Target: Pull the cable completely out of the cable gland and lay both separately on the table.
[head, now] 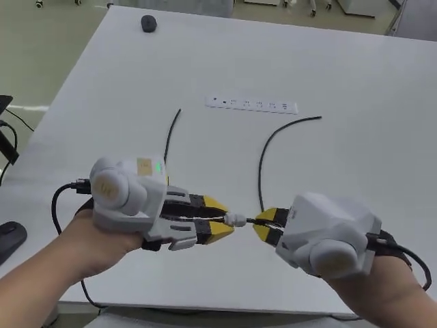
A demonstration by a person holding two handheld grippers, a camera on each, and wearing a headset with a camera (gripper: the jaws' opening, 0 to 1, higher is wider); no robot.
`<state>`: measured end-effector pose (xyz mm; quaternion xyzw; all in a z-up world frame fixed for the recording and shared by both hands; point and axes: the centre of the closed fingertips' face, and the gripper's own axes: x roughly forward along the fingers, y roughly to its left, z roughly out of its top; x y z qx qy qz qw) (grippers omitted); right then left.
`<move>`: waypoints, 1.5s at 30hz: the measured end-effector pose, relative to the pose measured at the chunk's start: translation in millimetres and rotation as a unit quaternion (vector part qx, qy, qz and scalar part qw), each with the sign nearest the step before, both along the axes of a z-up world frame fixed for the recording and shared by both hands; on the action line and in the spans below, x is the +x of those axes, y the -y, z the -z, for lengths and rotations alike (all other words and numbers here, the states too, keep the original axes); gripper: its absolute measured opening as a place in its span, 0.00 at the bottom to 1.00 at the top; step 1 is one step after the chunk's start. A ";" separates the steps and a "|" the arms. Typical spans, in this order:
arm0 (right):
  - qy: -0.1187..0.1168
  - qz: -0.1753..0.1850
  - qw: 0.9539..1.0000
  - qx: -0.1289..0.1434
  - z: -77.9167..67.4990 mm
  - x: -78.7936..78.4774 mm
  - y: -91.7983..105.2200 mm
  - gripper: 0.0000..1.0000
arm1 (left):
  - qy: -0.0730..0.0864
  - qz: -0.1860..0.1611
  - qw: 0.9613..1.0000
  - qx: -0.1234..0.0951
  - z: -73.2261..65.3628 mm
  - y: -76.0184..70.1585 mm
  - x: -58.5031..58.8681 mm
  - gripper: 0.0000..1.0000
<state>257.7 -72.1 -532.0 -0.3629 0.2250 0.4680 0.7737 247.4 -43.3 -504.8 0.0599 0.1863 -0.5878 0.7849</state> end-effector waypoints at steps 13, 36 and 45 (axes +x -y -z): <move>-0.027 0.046 0.999 -0.007 21.0 6.8 16.9 0.00 | -0.006 0.001 1.000 0.003 4.2 -1.9 0.6 0.15; -0.056 0.081 0.995 -0.024 48.8 10.6 39.8 0.00 | -0.019 -0.004 1.000 0.003 10.7 -2.4 -0.6 0.15; -0.073 0.095 0.993 0.016 30.7 5.5 37.1 0.00 | -0.023 -0.010 1.000 0.003 10.1 -8.4 2.9 0.15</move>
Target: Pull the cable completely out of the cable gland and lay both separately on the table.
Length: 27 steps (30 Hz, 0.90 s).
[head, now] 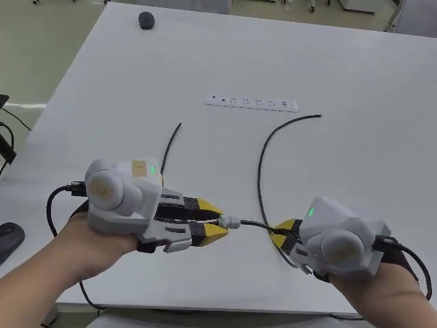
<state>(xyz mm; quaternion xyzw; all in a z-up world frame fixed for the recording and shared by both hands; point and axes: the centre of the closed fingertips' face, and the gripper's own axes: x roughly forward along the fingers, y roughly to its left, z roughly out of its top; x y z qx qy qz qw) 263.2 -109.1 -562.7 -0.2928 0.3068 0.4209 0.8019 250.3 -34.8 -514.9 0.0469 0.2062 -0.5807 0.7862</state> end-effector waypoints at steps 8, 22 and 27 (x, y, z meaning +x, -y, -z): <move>-0.001 -0.007 0.999 0.042 -37.9 -4.4 -20.1 0.13 | 0.002 0.000 1.000 -0.001 -1.7 -1.1 -0.4 0.15; 0.041 -0.092 0.994 -0.036 -40.8 -2.0 -52.2 0.10 | 0.010 0.001 1.000 -0.003 -5.5 2.1 -0.9 0.15; 0.048 -0.109 0.992 -0.045 -41.7 -2.8 -56.5 0.07 | 0.011 -0.001 1.000 -0.002 -5.3 1.5 -0.5 0.15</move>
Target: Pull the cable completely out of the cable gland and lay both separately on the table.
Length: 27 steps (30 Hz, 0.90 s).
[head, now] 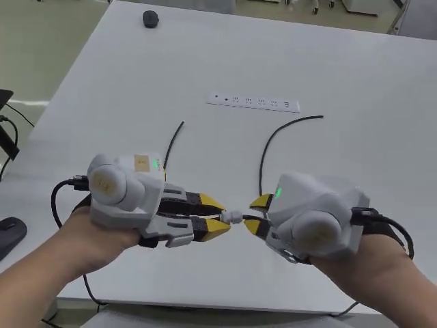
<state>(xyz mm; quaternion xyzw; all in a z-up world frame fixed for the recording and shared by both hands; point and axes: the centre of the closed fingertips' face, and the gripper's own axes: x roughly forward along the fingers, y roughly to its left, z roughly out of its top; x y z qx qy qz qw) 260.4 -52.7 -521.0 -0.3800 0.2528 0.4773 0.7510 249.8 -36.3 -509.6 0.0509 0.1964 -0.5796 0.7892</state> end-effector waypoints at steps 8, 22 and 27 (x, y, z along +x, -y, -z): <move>0.010 -0.028 0.999 -0.013 2.1 -5.2 -2.0 0.00 | 0.001 0.004 1.000 0.004 1.5 1.7 -0.3 0.15; 0.001 0.002 1.000 0.005 3.4 3.6 6.7 0.00 | 0.005 -0.005 1.000 -0.002 -3.1 2.3 5.0 0.15; -0.008 0.023 1.000 0.008 8.6 5.3 17.3 0.00 | 0.005 -0.007 1.000 0.000 -2.4 0.3 4.0 0.15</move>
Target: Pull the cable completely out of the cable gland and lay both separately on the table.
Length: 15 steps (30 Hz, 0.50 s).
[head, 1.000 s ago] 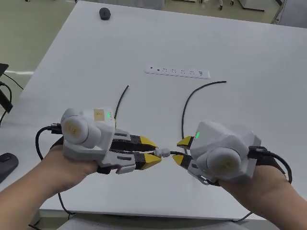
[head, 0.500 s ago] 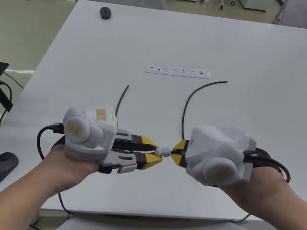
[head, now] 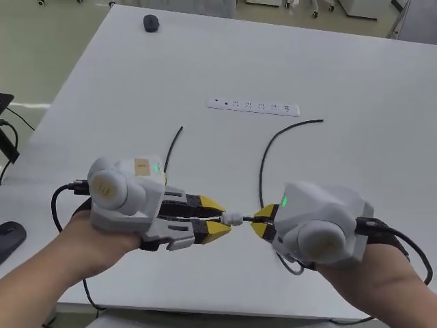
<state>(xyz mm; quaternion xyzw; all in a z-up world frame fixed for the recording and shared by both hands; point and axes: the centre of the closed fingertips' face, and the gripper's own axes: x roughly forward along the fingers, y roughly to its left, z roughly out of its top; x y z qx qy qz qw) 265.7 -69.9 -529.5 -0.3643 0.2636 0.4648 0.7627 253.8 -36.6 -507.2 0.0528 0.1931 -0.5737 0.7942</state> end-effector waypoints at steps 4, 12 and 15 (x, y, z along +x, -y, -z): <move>-0.006 0.016 1.000 0.001 4.9 2.5 8.5 0.00 | 0.000 -0.001 1.000 0.002 0.5 0.0 -0.7 0.15; -0.025 0.066 0.998 0.000 21.0 9.5 36.8 0.00 | -0.002 -0.002 1.000 0.000 0.3 2.4 -2.9 0.15; -0.032 0.083 0.996 0.004 26.5 11.3 45.4 0.00 | -0.003 -0.001 1.000 0.000 0.8 3.6 -4.6 0.15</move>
